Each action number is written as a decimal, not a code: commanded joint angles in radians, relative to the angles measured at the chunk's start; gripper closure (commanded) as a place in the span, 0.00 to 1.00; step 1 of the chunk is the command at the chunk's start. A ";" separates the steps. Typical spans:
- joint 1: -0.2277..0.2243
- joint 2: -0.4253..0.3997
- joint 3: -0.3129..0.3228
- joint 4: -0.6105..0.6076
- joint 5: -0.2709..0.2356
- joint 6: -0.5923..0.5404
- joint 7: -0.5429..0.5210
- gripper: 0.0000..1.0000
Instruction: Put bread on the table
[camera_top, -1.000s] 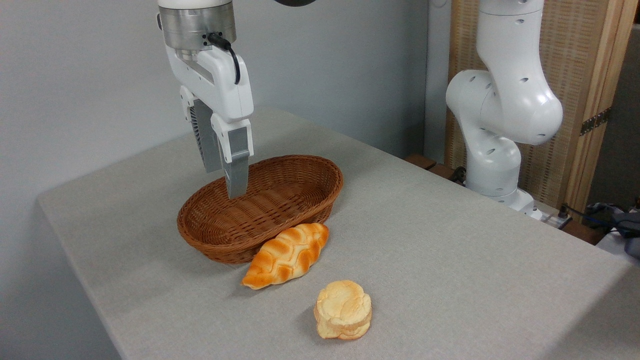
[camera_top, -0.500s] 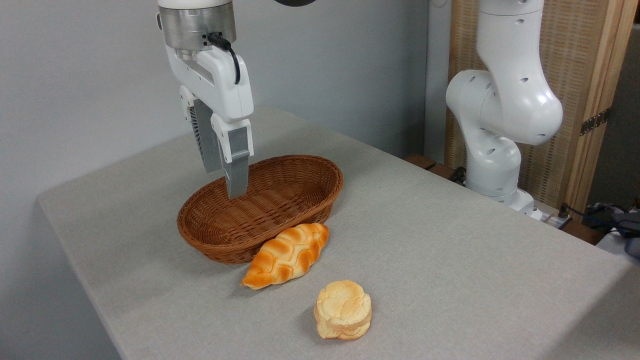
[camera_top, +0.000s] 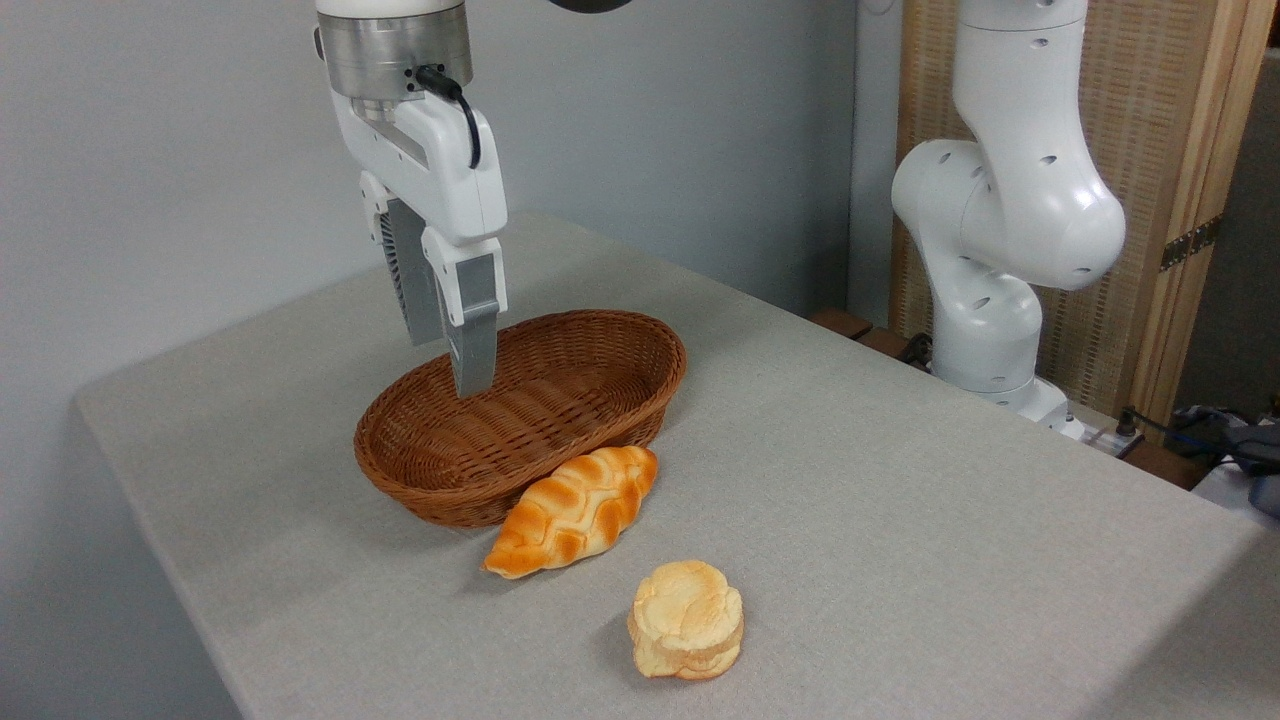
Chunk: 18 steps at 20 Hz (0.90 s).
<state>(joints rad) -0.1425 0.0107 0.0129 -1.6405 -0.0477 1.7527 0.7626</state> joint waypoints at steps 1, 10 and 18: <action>0.003 -0.005 -0.001 0.013 -0.009 -0.030 -0.013 0.00; 0.003 -0.005 -0.001 0.013 -0.008 -0.030 -0.005 0.00; 0.003 -0.005 -0.001 0.013 -0.006 -0.032 -0.003 0.00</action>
<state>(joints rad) -0.1425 0.0107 0.0129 -1.6405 -0.0477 1.7527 0.7627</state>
